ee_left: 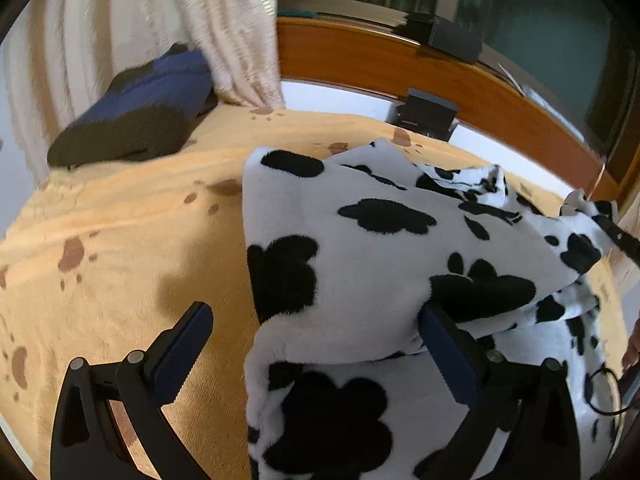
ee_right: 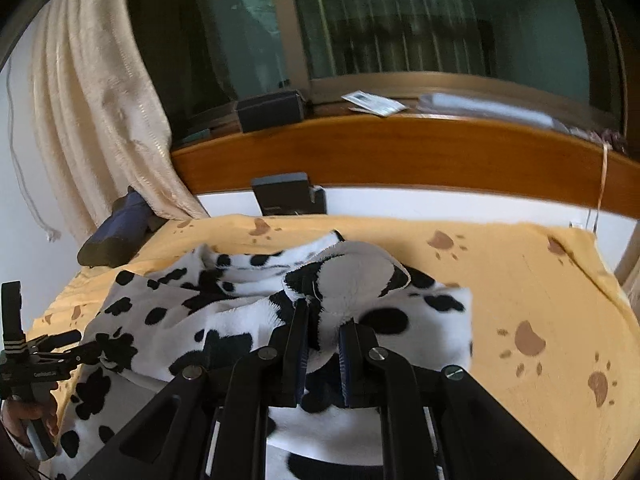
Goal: Fold clothes
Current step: 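Carry the held fleece end with the right gripper over the folded fleece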
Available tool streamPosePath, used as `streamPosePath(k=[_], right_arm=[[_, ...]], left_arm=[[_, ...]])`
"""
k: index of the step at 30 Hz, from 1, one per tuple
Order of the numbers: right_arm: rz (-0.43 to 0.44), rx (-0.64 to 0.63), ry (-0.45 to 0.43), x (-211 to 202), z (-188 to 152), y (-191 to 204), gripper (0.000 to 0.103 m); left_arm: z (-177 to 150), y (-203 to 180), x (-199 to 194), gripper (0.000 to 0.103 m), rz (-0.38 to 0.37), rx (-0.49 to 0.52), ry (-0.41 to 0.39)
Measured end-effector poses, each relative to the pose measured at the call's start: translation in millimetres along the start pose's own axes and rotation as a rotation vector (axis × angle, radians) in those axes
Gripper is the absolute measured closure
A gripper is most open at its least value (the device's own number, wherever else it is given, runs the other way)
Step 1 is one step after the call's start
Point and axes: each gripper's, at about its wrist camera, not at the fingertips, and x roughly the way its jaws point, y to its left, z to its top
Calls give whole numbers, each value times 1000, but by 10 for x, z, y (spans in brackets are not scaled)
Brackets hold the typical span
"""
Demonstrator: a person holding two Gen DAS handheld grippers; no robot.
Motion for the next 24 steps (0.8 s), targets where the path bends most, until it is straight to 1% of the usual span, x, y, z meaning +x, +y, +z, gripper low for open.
streamPosePath(k=[5,8,10,13,16,19,21,22,24], right_arm=[[14,27,12,35,-128,-142,89],[42,64,25,87,-135,-186,89],[70,63,28,102,0,-124,89],[104,-6,-27,-32,352,175,89],[145,-81,-77,-166,683,566,89],[192,-148,-118,-268,966,1011,89],[206,-184,-136,-302,1086,1260,89],[212,-202,-144,-318,1146,1384,89],[224,-230,-157,-361,1259,1599,89]], left_arm=[[22,-71,128,0,60,63,20],[94,17,102,0,84,51,14],[148,93,23,0,97,30,-3],[190,237,-129,0,99,-21,-30],[123,386,-270,0,73,-83,-45],[-9,437,-369,0,58,-103,-57],[-98,415,-415,0,24,-111,-51],[-140,385,-438,0,-5,-114,-50],[-215,285,-491,0,-93,-102,-48]])
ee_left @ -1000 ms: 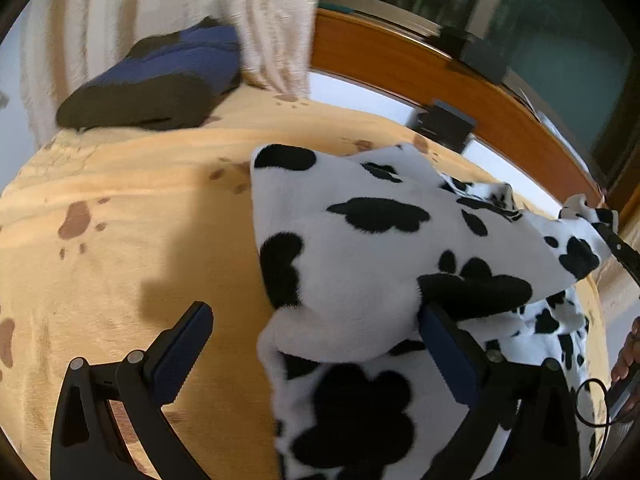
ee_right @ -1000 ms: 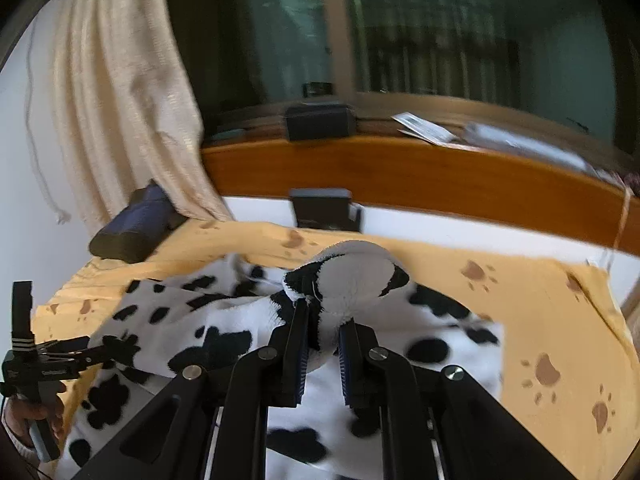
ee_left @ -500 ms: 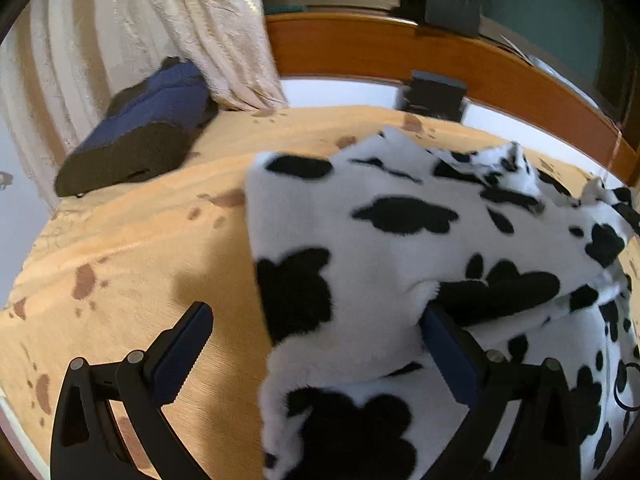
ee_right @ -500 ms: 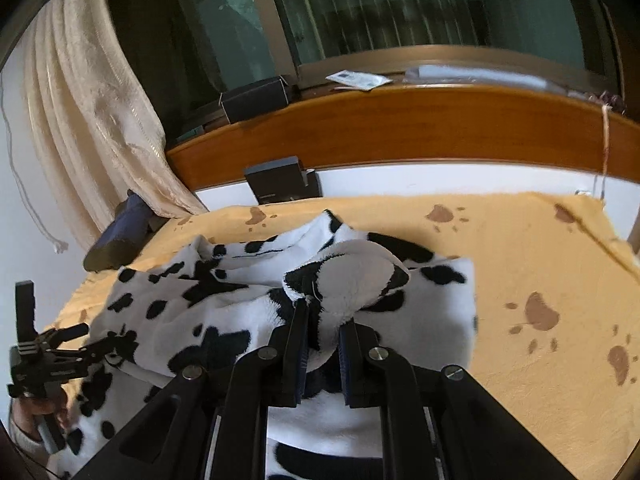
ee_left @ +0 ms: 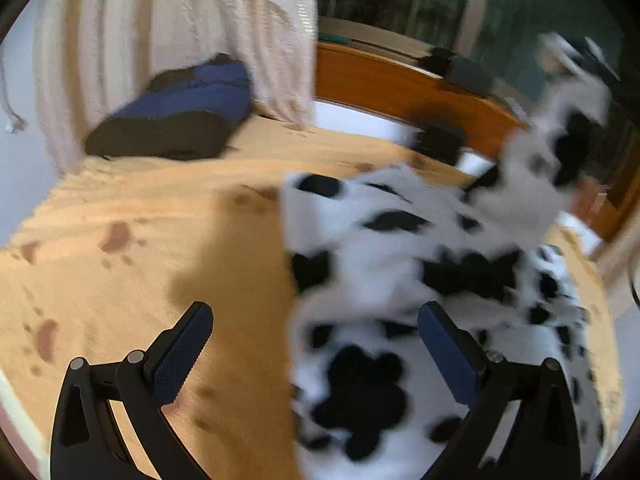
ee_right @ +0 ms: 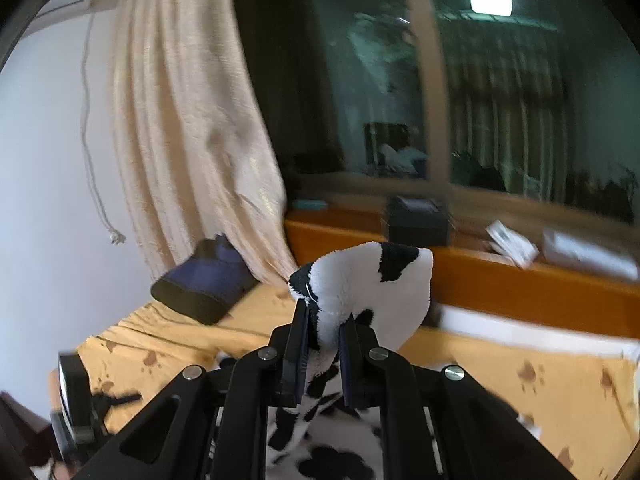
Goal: Fold clothes
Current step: 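Carry the held fleece end with the right gripper over the folded fleece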
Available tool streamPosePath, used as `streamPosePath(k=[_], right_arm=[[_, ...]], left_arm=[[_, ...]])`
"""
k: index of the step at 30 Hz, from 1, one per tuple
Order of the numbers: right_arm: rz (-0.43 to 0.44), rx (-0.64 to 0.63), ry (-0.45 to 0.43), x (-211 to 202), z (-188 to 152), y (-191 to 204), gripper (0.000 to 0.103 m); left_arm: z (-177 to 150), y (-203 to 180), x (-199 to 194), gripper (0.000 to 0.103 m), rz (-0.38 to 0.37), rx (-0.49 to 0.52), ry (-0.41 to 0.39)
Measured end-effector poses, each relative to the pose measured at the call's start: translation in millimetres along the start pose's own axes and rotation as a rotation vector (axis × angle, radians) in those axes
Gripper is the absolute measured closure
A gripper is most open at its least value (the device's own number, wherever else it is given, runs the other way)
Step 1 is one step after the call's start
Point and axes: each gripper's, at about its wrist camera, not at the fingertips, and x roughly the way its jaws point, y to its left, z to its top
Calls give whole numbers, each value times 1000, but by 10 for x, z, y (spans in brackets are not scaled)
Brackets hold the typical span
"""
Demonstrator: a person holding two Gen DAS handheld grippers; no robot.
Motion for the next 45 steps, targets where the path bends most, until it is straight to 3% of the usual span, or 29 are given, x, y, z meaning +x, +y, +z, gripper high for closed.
streamPosePath(k=[4,8,12,14,16,21,23,27,32,35,40,42,45], right_arm=[[28,-47,-22,20,356,326,89],[68,-95,-54,-44,689,647,89],[77,-146,-89,-135,832,874,89],[78,-154,-94,-135,840,928,89],[75,-151,-85,-89,807,936,89],[60,-126,-61,-35,719,822,89],[63,-108,-50,-6,673,724,89],[29,-105,-27,68,496,595,89],[0,-36,-7,109,348,266,89],[13,-8,-9,99,356,153,89],[39,-19,-30,60,462,211,89],[41,-38,-38,49,480,297,89],[31,-59,-41,25,464,349,89]], left_arm=[[-147,-292,-108,0,-206,85,1],[-191,-552,-211,0,-543,221,-33],[-6,-609,-109,0,-684,241,-91],[159,-577,114,0,-650,204,-70],[266,-516,399,0,-593,146,-2],[283,-80,821,0,-308,-25,120],[263,128,865,3,-318,-124,129],[260,140,819,2,-233,-126,120],[251,85,748,2,-230,-133,122],[190,114,496,0,-343,-219,59],[167,-203,271,0,-433,-82,-10],[164,-420,368,0,-442,25,28],[144,-513,697,0,-354,40,142]])
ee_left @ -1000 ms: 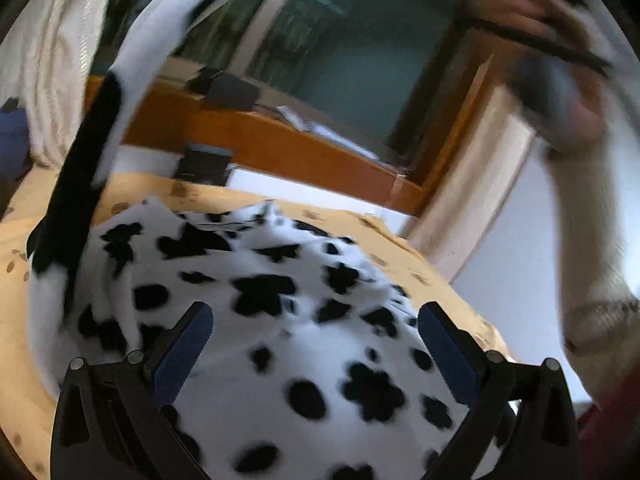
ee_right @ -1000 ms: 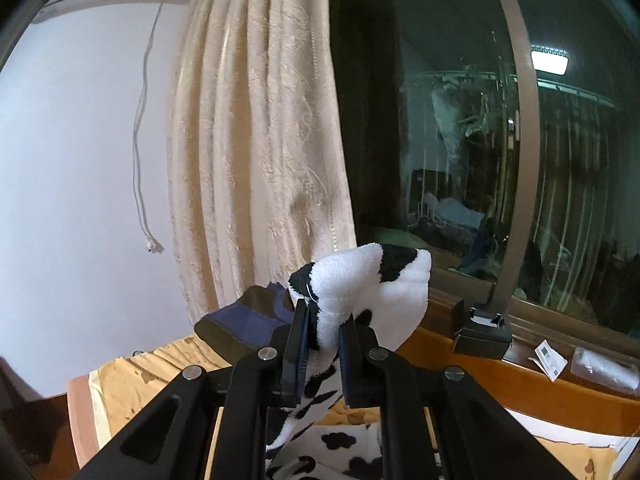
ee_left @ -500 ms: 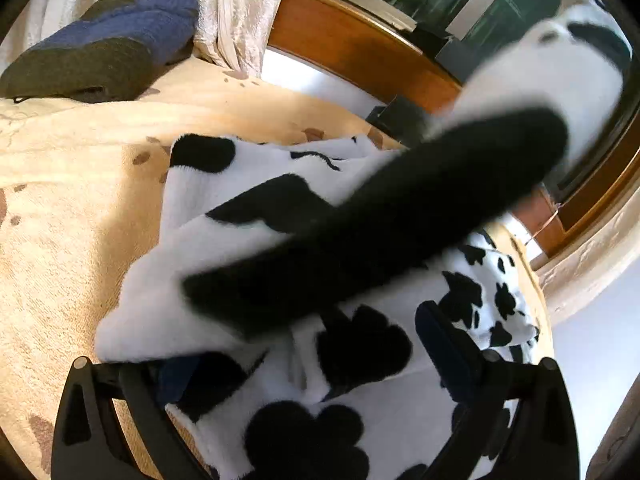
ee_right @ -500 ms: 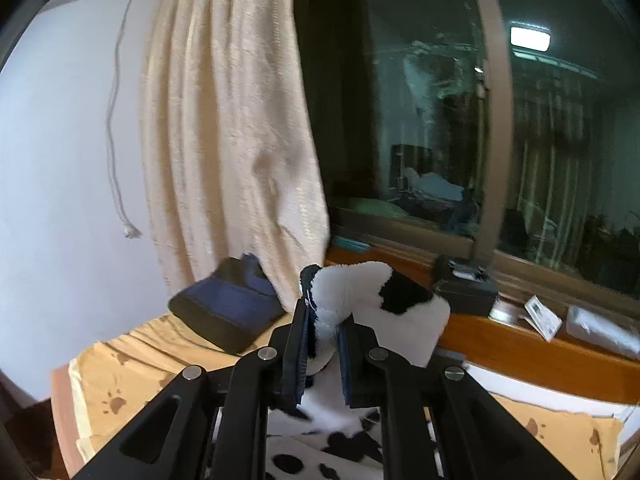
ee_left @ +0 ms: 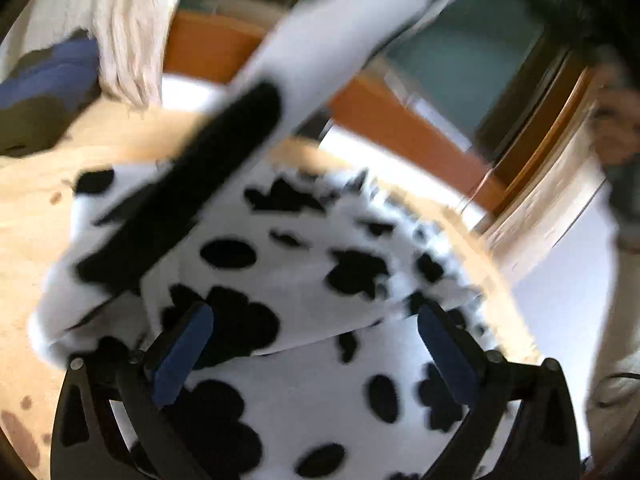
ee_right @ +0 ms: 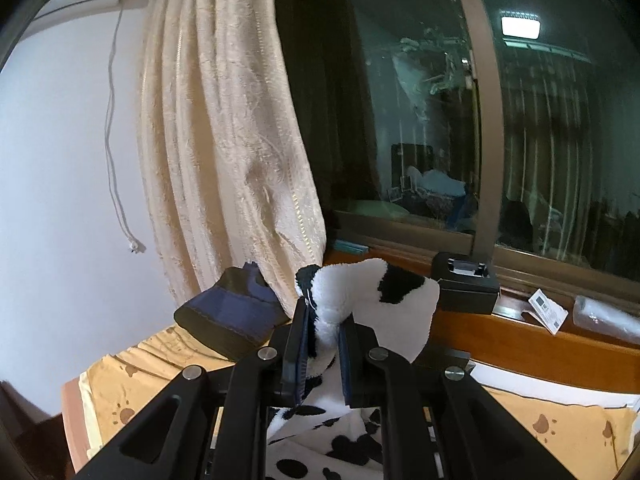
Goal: Fold clothes
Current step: 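Carry the held fleece end with the right gripper over the folded fleece, then lay the fleece end down and open the right gripper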
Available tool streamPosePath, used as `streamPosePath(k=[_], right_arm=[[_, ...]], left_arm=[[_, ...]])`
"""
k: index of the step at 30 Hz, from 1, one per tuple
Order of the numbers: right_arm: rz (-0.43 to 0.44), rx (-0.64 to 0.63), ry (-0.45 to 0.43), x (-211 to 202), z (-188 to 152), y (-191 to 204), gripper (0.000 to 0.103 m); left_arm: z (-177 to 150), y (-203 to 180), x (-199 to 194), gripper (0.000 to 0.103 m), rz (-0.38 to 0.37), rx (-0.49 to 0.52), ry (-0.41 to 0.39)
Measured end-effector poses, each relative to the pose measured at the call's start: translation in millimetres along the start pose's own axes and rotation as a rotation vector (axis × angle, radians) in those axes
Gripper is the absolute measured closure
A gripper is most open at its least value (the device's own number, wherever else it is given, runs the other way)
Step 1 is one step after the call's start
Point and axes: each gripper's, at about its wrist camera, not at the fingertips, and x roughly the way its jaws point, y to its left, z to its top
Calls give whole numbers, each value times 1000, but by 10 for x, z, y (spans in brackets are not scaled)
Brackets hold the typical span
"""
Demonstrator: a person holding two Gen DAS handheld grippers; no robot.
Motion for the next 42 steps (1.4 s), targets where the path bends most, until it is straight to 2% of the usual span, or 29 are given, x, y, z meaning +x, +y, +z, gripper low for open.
streamPosePath(k=[2,5,7,9,14,19,21,26,28,30,33,35,36,37,38,39,42], right_arm=[[-22,-8,6,-31,-38,-44,89],[-76,25,25,-144,-195,-341,89],[-109,67,46,-228,-360,-607,89],[-147,107,71,-303,-584,-861,89],[-207,262,180,-472,-1519,-1543,89],[-216,374,315,-400,-2412,-1812,89],[-203,409,346,-386,-2646,-1836,89],[-176,459,350,-440,-2732,-1885,89],[-156,503,406,-373,-2758,-1906,87],[-148,554,422,-424,-2815,-1956,85],[-153,608,412,-561,-2844,-2023,80],[-156,644,405,-652,-2864,-2067,73],[-196,634,396,-713,-2837,-2071,68],[-241,620,386,-776,-2807,-2072,56],[-297,600,362,-847,-2764,-2069,48],[-354,579,337,-919,-2719,-2065,43],[-411,534,252,-1057,-2580,-2028,43]], left_arm=[[-6,166,59,1,-7,-77,0],[31,241,-6,1,-6,-130,-21],[23,261,-47,1,51,-130,-36],[-6,280,-66,1,64,-130,-50],[-66,201,-35,1,103,-119,-59],[-112,126,9,1,156,-48,-40],[-119,137,14,1,157,-44,-38],[-116,170,25,1,151,-45,-30],[-135,159,26,1,151,-26,-22],[-151,172,14,1,143,-24,-15],[-176,216,-19,1,128,-44,4],[-198,247,-47,1,117,-58,16],[-213,260,-66,1,111,-62,20],[-228,272,-85,1,105,-66,25],[-245,280,-117,1,105,-67,28],[-259,283,-156,1,106,-73,30],[-293,284,-294,0,107,-92,24]])
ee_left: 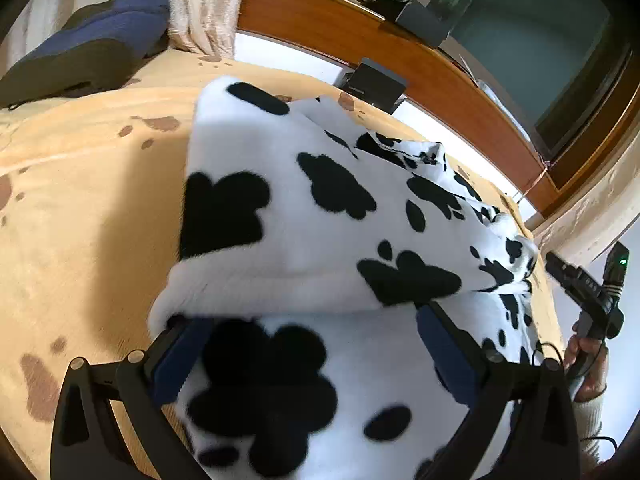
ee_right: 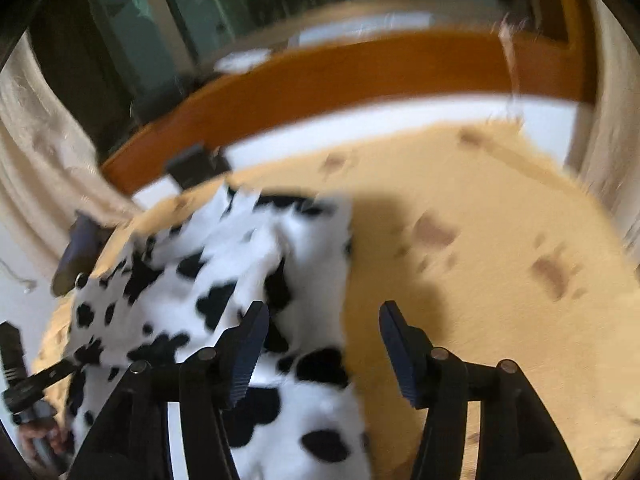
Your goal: Fold clothes
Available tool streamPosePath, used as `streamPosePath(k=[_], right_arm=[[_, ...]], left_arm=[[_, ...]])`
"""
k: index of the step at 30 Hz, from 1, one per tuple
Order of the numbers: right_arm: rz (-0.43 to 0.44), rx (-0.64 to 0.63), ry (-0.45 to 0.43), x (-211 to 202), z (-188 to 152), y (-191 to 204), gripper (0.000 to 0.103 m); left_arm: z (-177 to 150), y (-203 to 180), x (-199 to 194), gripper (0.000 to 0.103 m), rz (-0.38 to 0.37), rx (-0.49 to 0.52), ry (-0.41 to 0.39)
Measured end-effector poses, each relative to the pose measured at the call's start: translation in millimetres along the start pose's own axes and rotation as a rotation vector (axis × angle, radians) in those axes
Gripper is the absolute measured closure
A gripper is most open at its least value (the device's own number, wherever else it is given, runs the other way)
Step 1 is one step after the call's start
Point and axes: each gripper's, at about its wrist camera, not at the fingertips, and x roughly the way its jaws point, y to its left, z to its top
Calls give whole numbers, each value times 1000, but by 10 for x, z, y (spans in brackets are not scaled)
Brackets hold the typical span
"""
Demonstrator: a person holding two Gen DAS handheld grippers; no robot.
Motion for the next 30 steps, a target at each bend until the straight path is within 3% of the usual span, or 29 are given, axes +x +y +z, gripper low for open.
streamPosePath(k=[2,5,8,10,13,16,19,22,27,30], right_arm=[[45,-26,-65,-118,74,107,43],[150,-138,-69,-46,156,404,43],[150,-278,41,307,131,660,43],[73,-348,144,585,34,715,43],[35,-331,207,726,-84,536,43],[99,-255,229,696,-131,292,43],[104,-281,231,690,-173,302,43],[75,-317,243,663,-147,388,43],[44,-313,120,444,54,455,43],[69,-323,39,361,197,582,43]], left_arm=[[-10,-1,-128,0,-8,-13,-25],[96,-100,-273,0,-21,-7,-96],[208,-203,-415,0,-34,0,-169],[378,-261,-330,0,-15,25,-201],[584,-157,3,0,39,13,-149],[636,158,418,0,127,-66,-44],[582,242,450,0,178,-29,-84],[590,338,395,1,153,-73,-77],[663,438,220,0,149,-172,-89],[741,300,126,0,144,-164,-137]])
